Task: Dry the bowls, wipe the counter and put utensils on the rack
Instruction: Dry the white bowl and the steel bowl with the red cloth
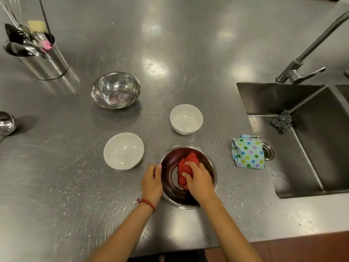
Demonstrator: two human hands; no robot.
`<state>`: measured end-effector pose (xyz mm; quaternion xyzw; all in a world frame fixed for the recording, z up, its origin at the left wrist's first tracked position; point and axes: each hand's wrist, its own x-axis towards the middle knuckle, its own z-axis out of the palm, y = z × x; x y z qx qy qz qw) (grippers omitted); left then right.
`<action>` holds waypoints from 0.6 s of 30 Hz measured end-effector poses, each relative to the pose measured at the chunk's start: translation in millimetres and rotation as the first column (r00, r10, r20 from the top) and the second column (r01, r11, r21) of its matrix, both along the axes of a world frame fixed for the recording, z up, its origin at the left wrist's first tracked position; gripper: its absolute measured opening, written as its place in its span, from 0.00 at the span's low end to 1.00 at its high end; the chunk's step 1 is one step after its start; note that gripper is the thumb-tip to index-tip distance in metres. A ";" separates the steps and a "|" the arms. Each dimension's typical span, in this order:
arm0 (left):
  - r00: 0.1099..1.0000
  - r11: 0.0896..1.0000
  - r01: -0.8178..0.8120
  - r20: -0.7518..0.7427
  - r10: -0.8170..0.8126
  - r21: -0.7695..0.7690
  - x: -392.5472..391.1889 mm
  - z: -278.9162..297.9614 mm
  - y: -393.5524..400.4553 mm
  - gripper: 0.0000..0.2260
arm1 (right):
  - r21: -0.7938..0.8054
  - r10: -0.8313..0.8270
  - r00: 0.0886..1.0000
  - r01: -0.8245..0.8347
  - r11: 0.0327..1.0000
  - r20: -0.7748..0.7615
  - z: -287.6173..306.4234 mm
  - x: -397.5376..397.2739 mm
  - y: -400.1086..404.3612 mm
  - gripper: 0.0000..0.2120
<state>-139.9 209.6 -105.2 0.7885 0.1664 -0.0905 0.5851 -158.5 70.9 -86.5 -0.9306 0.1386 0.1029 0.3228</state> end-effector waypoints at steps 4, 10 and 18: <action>1.000 1.000 0.014 0.005 -0.014 -0.003 -3.0 -0.3 -2.7 0.14 | 0.089 0.089 0.994 -0.095 0.992 0.068 -6.7 0.3 22.1 0.14; 0.996 0.997 -0.077 0.052 0.076 0.013 0.9 0.6 -4.9 0.14 | -0.167 0.040 0.997 -0.028 0.986 0.066 -3.5 25.1 17.0 0.17; 0.987 0.990 -0.139 0.077 0.138 0.008 -0.1 -1.5 -19.7 0.18 | 0.044 0.094 0.983 -0.089 0.995 -0.155 9.1 4.6 -10.0 0.12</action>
